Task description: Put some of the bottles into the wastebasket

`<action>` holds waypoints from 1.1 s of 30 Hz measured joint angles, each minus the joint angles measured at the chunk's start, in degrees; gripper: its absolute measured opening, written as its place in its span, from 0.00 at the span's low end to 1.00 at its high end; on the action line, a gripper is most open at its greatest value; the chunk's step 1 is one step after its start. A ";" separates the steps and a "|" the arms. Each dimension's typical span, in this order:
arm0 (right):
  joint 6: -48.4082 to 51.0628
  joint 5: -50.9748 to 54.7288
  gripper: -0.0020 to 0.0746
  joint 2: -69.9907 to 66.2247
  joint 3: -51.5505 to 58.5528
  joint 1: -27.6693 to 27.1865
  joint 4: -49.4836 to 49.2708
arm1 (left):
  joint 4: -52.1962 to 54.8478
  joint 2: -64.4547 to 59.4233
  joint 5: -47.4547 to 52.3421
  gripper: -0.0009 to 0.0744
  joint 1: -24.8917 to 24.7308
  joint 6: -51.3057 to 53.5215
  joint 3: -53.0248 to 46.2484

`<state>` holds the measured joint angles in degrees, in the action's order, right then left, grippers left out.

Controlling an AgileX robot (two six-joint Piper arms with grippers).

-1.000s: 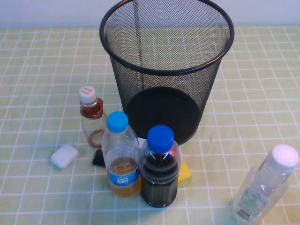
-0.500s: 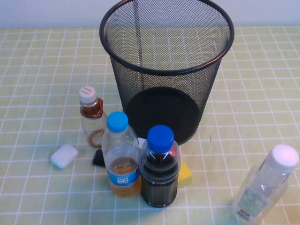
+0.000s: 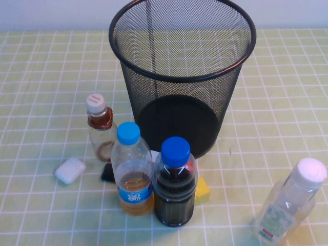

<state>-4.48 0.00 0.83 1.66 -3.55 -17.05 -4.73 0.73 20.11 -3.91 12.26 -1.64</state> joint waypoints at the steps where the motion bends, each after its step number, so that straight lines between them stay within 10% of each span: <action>1: -0.10 -2.13 0.02 0.00 0.00 0.00 -0.56 | 0.13 0.00 0.00 0.01 0.00 0.00 0.00; 15: 4.06 -38.06 0.02 0.00 -3.29 0.00 5.54 | 0.13 0.00 0.00 0.01 0.00 0.00 0.00; 25: -23.54 -15.67 0.02 -8.32 -32.20 0.00 43.25 | 0.22 0.00 0.00 0.01 0.00 0.00 0.00; 33: -38.59 4.92 0.02 -22.37 -44.24 0.00 55.31 | 0.22 0.00 0.00 0.01 0.00 0.00 0.00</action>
<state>-43.07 4.92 -21.54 -42.58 -3.55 38.26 -4.51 0.73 20.11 -3.91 12.26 -1.64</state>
